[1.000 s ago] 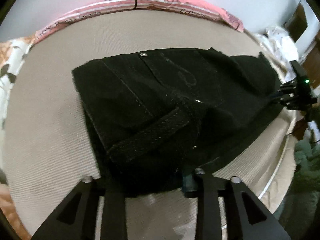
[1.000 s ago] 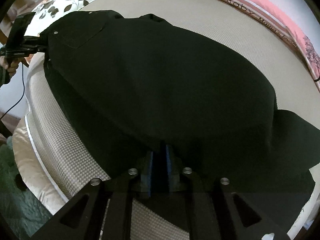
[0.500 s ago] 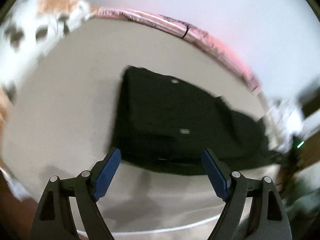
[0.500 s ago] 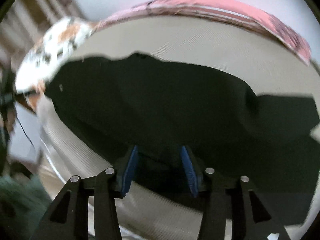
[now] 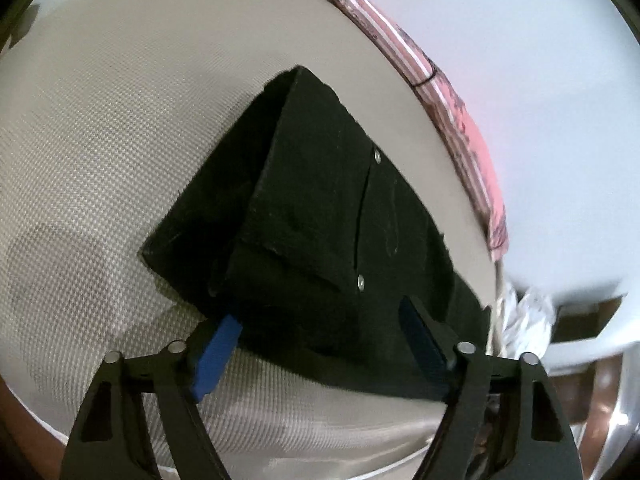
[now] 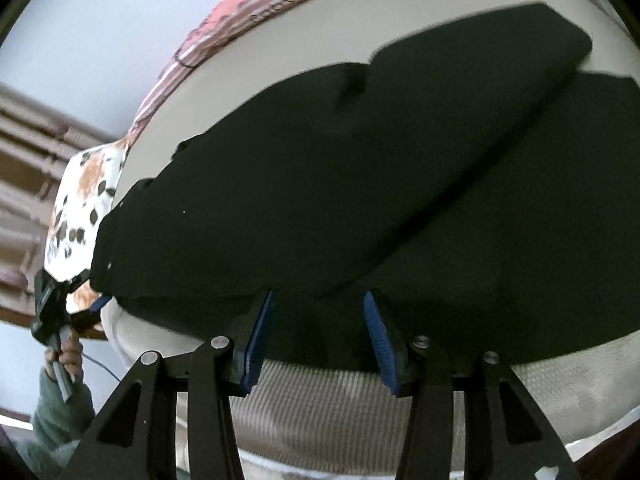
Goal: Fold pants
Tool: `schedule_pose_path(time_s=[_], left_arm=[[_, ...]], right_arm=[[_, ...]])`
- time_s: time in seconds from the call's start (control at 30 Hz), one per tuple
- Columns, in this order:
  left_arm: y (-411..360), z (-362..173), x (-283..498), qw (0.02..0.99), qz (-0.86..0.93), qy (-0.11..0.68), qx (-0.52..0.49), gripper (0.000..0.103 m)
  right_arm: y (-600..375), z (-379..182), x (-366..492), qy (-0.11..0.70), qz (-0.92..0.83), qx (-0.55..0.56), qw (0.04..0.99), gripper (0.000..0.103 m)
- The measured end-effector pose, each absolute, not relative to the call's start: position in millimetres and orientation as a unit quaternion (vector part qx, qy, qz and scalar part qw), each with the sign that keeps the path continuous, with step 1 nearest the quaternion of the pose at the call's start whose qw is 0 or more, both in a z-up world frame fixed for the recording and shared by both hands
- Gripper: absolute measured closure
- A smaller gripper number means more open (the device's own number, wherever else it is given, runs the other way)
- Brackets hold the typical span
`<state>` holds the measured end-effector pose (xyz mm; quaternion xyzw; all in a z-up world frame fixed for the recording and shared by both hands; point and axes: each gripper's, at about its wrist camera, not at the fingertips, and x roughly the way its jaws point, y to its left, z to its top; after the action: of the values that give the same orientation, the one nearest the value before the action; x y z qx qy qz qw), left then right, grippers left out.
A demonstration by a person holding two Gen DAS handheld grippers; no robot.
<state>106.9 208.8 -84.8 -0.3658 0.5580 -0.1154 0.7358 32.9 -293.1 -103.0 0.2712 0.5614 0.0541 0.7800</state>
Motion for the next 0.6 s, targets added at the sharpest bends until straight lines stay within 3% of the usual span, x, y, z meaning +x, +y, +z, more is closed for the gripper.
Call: schedule_pose_path(time_s=[0.27,0.3,0.33,0.4,0.6], left_arm=[[221.4,-95.4,112.5,0.733,-0.086,0.566,-0.367,0.068],[222.0,-95.8,113.0,0.735,-0.086,0.566,-0.364,0.071],[223.2,-96.0,113.0,0.735,-0.085,0.566,-0.363,0.072],[221.7,-94.1,115.7,0.736,-0.087,0.57,-0.354,0.077],[211.7,-63.8,133.6,0.775,-0.12,0.552,-0.282,0.084]], right_arm=[[-299.5,-111.2,48.0,0.536,0.031,0.293,0.791,0.06],[-297.8,-110.7,49.8,0.534,0.025,0.288,0.795,0.066],[-297.8,-110.1,49.2,0.533,0.018,0.279,0.798,0.079],[-297.4,-109.9,49.7,0.537,0.007,0.26,0.803,0.091],[-283.2,-89.1,42.7,0.539,0.004,0.21,0.816,0.096]])
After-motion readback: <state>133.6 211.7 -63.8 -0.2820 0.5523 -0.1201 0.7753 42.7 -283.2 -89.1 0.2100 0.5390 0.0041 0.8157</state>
